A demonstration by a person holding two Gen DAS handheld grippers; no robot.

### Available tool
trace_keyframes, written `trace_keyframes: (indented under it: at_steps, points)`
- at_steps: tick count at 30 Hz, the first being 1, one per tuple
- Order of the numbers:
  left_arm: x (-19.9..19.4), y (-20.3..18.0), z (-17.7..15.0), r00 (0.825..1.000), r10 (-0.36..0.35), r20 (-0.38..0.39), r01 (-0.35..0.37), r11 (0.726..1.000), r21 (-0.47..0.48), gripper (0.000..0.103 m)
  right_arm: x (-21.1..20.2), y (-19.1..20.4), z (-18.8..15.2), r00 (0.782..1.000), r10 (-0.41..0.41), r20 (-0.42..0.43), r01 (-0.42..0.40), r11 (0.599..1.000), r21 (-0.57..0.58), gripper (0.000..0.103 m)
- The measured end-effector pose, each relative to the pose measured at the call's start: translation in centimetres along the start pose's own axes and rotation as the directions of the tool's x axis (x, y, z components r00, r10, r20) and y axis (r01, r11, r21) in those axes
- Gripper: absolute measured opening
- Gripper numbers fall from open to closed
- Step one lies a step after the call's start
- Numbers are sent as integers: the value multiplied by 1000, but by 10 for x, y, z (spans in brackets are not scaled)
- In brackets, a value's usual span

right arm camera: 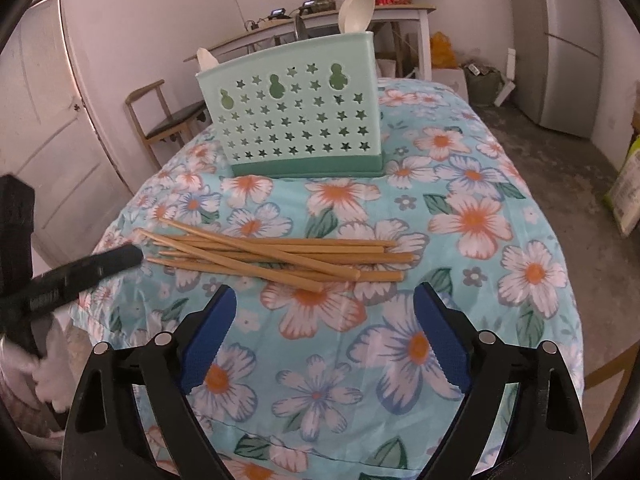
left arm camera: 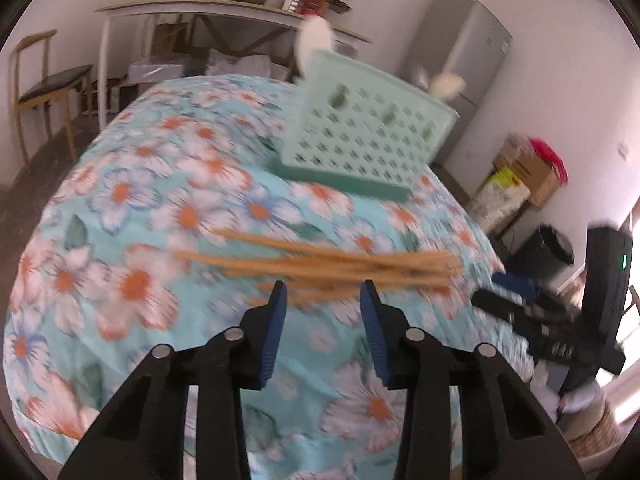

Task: Organize utensils
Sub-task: 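Close the left tool on the wooden chopsticks and lift them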

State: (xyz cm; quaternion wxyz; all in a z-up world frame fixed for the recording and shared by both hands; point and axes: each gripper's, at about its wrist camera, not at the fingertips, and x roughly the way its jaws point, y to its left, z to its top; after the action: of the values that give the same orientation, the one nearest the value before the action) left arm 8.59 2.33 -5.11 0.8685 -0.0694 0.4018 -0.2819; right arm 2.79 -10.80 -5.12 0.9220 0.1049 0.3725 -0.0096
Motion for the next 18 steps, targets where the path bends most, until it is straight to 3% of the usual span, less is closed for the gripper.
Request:
trace_keyframes:
  at_steps: [5, 9, 13, 16, 18]
  points:
    - [0, 35, 21, 1000, -14, -1, 14, 987, -162, 33, 4, 1, 3, 999, 41, 7, -41, 999, 18, 82]
    - [12, 67, 15, 994, -92, -57, 66, 931, -359, 32, 5, 4, 2, 998, 63, 11, -63, 998, 20, 82]
    - [31, 96, 12, 981, -178, -73, 113, 841, -528, 31, 8, 5, 0, 997, 77, 4, -77, 997, 27, 81]
    - [39, 116, 6, 968, -248, -37, 161, 729, -665, 30, 7, 3, 1, 996, 86, 11, -86, 996, 36, 81]
    - [38, 121, 5, 965, -262, -2, 182, 677, -713, 30, 8, 2, 1, 996, 91, 8, -91, 995, 44, 81]
